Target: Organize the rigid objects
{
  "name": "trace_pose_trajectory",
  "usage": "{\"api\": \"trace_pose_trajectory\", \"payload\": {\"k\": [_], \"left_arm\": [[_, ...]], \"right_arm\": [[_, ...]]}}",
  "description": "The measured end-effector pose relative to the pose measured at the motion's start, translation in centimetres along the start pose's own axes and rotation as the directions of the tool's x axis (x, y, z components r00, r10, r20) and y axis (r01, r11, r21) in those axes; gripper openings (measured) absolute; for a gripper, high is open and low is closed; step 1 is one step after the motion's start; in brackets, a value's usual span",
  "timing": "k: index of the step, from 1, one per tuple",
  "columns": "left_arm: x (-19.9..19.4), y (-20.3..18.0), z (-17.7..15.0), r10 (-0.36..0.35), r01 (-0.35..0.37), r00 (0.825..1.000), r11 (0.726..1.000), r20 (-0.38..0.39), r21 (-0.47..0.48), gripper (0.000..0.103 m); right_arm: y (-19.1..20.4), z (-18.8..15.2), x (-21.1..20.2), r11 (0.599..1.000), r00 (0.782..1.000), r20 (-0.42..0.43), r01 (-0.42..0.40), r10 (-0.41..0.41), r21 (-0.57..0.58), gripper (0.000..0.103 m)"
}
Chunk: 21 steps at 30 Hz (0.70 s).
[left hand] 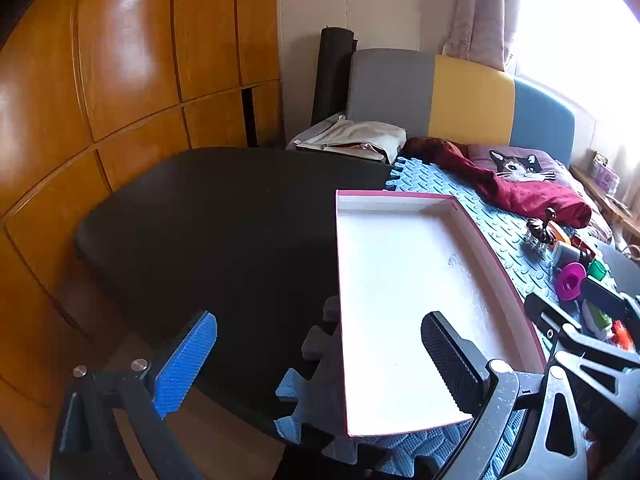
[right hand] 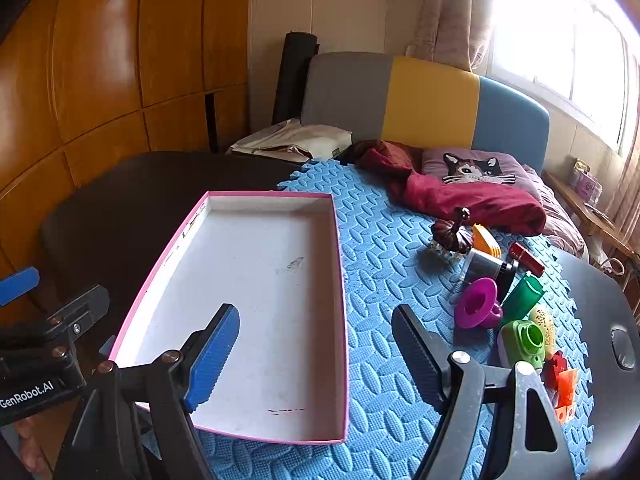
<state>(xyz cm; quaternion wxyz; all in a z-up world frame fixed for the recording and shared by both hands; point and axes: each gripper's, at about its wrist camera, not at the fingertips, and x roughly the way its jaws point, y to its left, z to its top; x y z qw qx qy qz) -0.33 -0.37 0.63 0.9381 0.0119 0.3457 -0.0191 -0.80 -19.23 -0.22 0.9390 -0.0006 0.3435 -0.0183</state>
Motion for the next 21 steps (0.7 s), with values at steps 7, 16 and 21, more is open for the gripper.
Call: {"api": "trace_pose_trajectory", "payload": {"k": [7, 16, 21], "left_arm": [[0.1, -0.5, -0.1, -0.008, 0.008, 1.0, 1.0, -0.005, 0.019, 0.103], [0.2, -1.2, -0.1, -0.011, 0.012, 1.0, 0.999, -0.007, 0.046, 0.103], [0.2, -1.9, 0.0, -0.02, 0.02, 1.0, 0.997, -0.008, 0.079, 0.103]], "right_arm": [[-0.7, 0.4, -0.2, 1.0, 1.0, 0.012, 0.014, -0.014, -0.014, 0.08], [-1.9, 1.1, -0.6, 0.999, 0.999, 0.033, 0.029, -0.028, -0.033, 0.08], [-3.6, 1.7, -0.9, 0.998, 0.997, 0.049, 0.055, -0.054, -0.021, 0.08]]}}
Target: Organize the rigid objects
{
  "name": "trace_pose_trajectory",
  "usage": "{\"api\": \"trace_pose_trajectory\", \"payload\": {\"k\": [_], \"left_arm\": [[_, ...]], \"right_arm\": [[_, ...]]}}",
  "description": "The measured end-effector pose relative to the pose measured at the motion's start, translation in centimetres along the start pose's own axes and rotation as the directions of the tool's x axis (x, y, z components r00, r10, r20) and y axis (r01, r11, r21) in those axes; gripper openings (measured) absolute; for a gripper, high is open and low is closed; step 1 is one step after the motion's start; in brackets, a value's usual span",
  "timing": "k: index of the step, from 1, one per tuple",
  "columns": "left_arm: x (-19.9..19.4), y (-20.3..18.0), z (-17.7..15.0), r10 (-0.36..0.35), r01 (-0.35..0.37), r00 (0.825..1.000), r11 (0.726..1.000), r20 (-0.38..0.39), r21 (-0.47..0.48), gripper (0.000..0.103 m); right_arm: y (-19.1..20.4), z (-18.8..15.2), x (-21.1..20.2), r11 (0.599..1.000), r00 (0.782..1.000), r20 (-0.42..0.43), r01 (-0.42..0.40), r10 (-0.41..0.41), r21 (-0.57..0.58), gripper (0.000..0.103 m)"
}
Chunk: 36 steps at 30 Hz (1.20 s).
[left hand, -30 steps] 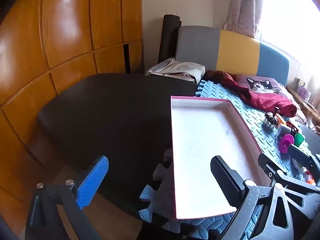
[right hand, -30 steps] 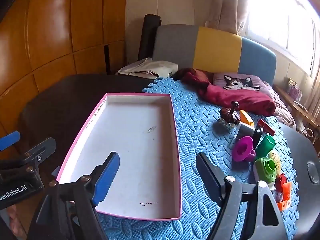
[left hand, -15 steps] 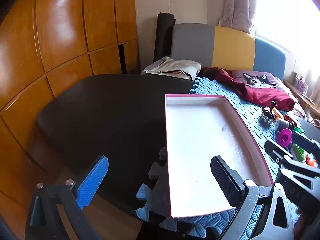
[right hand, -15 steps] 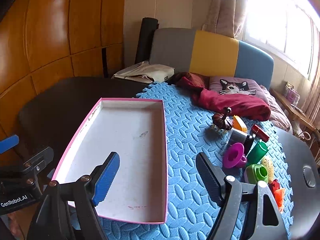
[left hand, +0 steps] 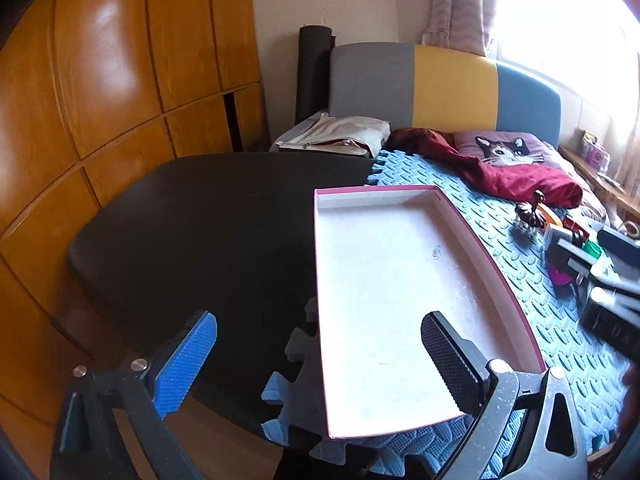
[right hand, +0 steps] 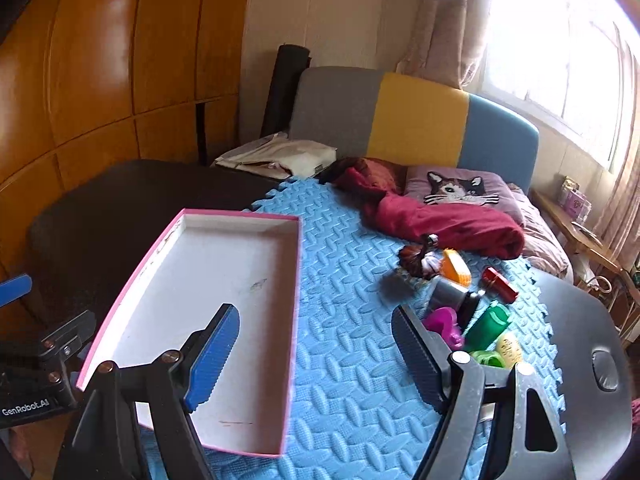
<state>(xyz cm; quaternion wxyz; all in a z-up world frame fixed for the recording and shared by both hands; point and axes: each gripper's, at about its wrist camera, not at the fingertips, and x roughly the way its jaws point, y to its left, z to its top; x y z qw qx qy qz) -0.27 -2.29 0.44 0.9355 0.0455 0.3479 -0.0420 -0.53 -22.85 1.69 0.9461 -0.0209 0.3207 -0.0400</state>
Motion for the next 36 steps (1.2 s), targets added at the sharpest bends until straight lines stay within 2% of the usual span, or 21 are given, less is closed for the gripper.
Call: {"api": "trace_pose_trajectory", "payload": {"k": [6, 13, 16, 19, 23, 25, 30, 32, 36], "left_arm": [[0.2, -1.0, 0.2, -0.057, 0.057, 0.998, 0.998, -0.006, 0.037, 0.103], [0.5, -3.2, 0.9, -0.111, 0.111, 0.994, 0.988, -0.007, 0.109, 0.103], [0.6, -4.2, 1.5, -0.154, 0.155, 0.988, 0.98, -0.02, 0.122, 0.103], [1.2, -5.5, 2.2, -0.208, 0.214, 0.976, 0.969, -0.058, 0.126, 0.103], [1.7, -7.6, 2.9, -0.252, 0.262, 0.964, 0.954, -0.083, 0.145, 0.103], [2.0, -8.7, 3.3, -0.267, 0.279, 0.959, 0.947, -0.091, 0.16, 0.103], [3.0, -12.4, 4.1, -0.301, 0.321, 0.946, 0.924, -0.121, 0.209, 0.102], [3.2, -14.2, 4.4, -0.328, 0.35, 0.936, 0.907, -0.129, 0.235, 0.101], [3.9, -18.2, 4.7, -0.375, 0.406, 0.914, 0.862, -0.156, 0.303, 0.091]], "right_arm": [[-4.4, 0.8, 0.0, 0.998, 0.999, 0.003, 0.037, -0.037, 0.043, 0.08], [-13.3, 0.9, 0.4, 0.982, 0.994, 0.012, 0.106, -0.11, 0.156, 0.08], [-17.2, 0.1, 1.6, 0.966, 0.989, -0.018, 0.144, -0.144, 0.213, 0.08], [-21.2, -1.7, 2.5, 0.933, 0.985, -0.055, 0.172, -0.163, 0.316, 0.08], [-25.2, -3.4, 3.2, 0.849, 0.99, -0.094, 0.136, -0.102, 0.511, 0.08], [-26.0, -3.7, 3.3, 0.831, 0.99, -0.102, 0.14, -0.101, 0.539, 0.08], [-26.1, -4.0, 3.7, 0.821, 0.987, -0.137, 0.148, -0.086, 0.551, 0.08], [-26.2, -4.1, 3.5, 0.815, 0.986, -0.14, 0.153, -0.089, 0.558, 0.08], [-27.1, -4.5, 3.5, 0.787, 0.988, -0.137, 0.142, -0.074, 0.601, 0.08]]}}
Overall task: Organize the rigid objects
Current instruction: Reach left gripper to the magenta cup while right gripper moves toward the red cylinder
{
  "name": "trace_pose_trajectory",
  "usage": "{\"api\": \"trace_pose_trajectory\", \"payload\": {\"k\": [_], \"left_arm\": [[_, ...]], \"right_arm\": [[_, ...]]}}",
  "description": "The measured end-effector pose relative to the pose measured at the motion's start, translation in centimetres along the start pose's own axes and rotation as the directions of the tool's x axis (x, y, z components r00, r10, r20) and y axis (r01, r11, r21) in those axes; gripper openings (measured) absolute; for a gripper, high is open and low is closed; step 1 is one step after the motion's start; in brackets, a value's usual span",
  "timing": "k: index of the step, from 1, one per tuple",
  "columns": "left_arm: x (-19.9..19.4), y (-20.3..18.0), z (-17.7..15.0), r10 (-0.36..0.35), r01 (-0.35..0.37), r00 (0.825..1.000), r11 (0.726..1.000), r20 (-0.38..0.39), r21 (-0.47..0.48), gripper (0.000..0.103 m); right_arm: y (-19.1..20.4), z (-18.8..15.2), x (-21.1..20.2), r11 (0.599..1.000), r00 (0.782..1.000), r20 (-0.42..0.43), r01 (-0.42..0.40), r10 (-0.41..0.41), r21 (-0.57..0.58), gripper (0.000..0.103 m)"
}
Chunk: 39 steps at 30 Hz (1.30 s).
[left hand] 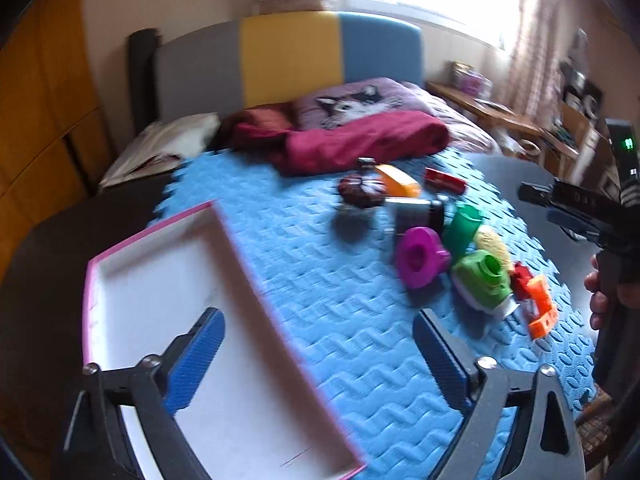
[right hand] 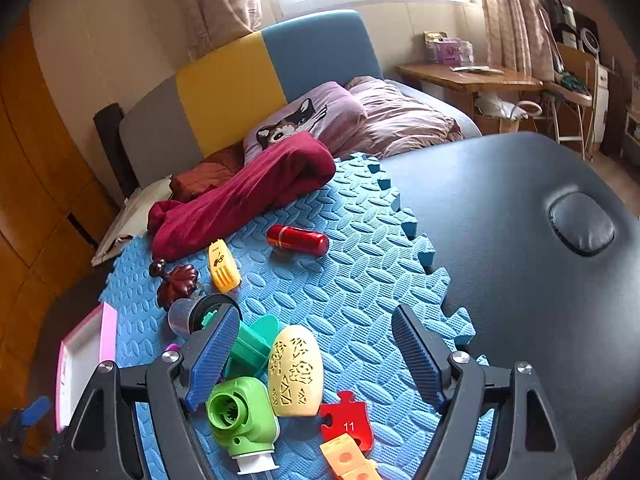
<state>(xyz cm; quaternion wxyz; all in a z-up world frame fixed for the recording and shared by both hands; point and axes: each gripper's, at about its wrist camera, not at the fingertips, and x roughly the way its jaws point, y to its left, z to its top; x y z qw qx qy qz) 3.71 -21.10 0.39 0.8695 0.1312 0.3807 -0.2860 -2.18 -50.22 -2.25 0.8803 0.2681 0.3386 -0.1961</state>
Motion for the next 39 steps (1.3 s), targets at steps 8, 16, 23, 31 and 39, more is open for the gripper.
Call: {"api": "trace_pose_trajectory", "payload": {"k": [8, 16, 23, 31, 39], "left_arm": [[6.2, -4.7, 2.2, -0.087, 0.096, 0.992, 0.992, -0.096, 0.086, 0.069], [10.5, -5.4, 4.1, -0.148, 0.148, 0.98, 0.989, -0.135, -0.006, 0.071], [13.1, -5.3, 4.0, -0.136, 0.131, 0.982, 0.99, -0.131, -0.042, 0.076], [12.6, -3.6, 3.7, -0.124, 0.118, 0.985, 0.991, -0.119, -0.058, 0.01], [11.0, -2.9, 2.6, -0.138, 0.13, 0.983, 0.989, -0.119, -0.076, 0.007]], "right_arm": [[-0.7, 0.3, -0.1, 0.999, 1.0, -0.004, -0.027, 0.027, 0.046, 0.08], [-0.6, 0.3, 0.1, 0.998, 0.999, -0.017, -0.041, 0.042, 0.046, 0.08], [-0.5, 0.2, 0.4, 0.999, 0.999, -0.029, -0.036, 0.037, 0.04, 0.08], [-0.6, 0.2, 0.8, 0.999, 0.999, -0.041, -0.015, 0.016, 0.037, 0.08], [-1.1, 0.1, 1.0, 0.999, 0.998, -0.056, 0.004, -0.001, 0.052, 0.08]]}}
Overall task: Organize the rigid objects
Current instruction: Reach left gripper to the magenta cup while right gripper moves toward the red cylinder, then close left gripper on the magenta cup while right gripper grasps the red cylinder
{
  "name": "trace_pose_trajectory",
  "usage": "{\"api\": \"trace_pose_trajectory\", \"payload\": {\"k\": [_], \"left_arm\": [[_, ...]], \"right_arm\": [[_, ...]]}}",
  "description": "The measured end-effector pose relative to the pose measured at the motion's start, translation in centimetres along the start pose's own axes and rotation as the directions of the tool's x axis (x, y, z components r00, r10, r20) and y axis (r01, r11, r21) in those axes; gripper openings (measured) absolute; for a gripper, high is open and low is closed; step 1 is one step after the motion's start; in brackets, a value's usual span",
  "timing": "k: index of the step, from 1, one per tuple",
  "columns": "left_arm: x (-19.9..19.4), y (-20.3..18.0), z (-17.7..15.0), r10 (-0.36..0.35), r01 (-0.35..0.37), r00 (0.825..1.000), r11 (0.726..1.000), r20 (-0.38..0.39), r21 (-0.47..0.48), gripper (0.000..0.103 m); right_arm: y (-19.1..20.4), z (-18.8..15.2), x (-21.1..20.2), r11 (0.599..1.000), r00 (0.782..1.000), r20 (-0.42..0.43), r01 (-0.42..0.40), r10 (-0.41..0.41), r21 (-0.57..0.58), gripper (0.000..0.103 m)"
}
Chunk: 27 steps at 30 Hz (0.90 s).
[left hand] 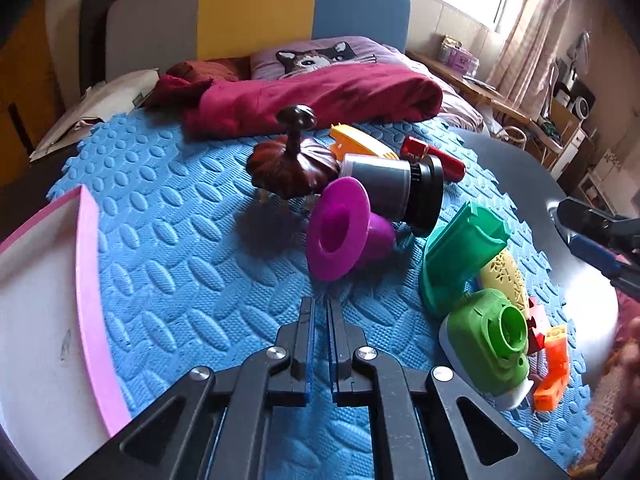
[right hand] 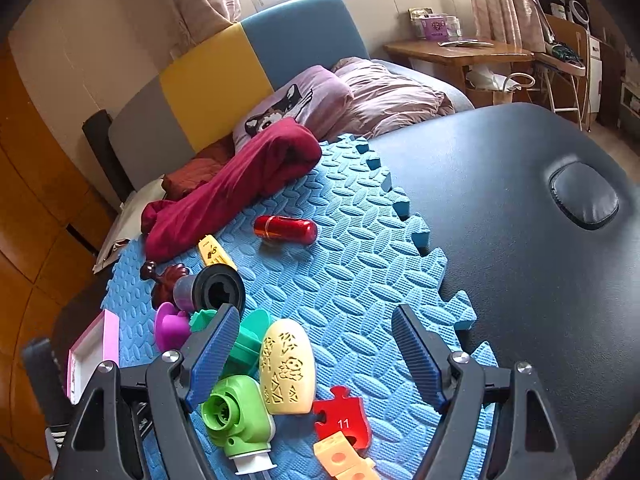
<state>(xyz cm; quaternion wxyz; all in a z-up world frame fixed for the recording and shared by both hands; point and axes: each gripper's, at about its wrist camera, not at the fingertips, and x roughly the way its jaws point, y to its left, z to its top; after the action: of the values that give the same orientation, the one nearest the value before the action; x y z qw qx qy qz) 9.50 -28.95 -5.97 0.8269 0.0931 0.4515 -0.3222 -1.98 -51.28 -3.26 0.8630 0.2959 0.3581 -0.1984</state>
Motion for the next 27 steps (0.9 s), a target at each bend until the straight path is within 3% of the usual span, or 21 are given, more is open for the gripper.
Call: {"api": "trace_pose_trajectory", "payload": {"k": [2, 3, 4, 6, 8, 19, 21, 27], "left_arm": [[-0.5, 0.0, 0.0, -0.021, 0.021, 1.0, 1.0, 0.003, 0.005, 0.015], [-0.7, -0.1, 0.2, -0.034, 0.034, 0.999, 0.999, 0.004, 0.004, 0.028], [-1.0, 0.0, 0.4, -0.047, 0.047, 0.999, 0.999, 0.011, -0.005, 0.049], [-1.7, -0.2, 0.9, -0.03, 0.032, 0.998, 0.999, 0.062, -0.024, 0.067], [-1.7, -0.6, 1.7, -0.014, 0.014, 0.996, 1.0, 0.091, -0.006, 0.068], [2.8, -2.3, 4.2, 0.021, -0.025, 0.999, 0.996, 0.047, 0.09, 0.066], [3.7, -2.4, 4.4, 0.012, -0.014, 0.999, 0.996, 0.03, 0.087, 0.056], [2.2, -2.1, 3.7, -0.01, 0.005, 0.998, 0.997, 0.064, 0.081, 0.048]], "right_arm": [[0.0, 0.0, 0.1, 1.0, 1.0, -0.004, 0.002, -0.002, 0.002, 0.08], [0.0, 0.0, 0.1, 1.0, 1.0, -0.005, 0.001, -0.001, 0.003, 0.08], [0.1, 0.0, 0.1, 1.0, 1.0, -0.007, 0.0, 0.0, 0.003, 0.08], [0.2, -0.1, 0.1, 1.0, 1.0, -0.008, -0.004, 0.004, 0.001, 0.08], [0.3, -0.1, 0.1, 1.0, 1.0, -0.008, -0.008, 0.008, -0.002, 0.08], [0.5, -0.2, 0.2, 1.0, 0.999, -0.018, -0.029, 0.028, -0.007, 0.08], [0.6, -0.2, 0.2, 1.0, 0.999, -0.018, -0.028, 0.028, -0.01, 0.08], [0.6, -0.2, 0.3, 1.0, 0.999, -0.018, -0.028, 0.027, -0.014, 0.08]]}}
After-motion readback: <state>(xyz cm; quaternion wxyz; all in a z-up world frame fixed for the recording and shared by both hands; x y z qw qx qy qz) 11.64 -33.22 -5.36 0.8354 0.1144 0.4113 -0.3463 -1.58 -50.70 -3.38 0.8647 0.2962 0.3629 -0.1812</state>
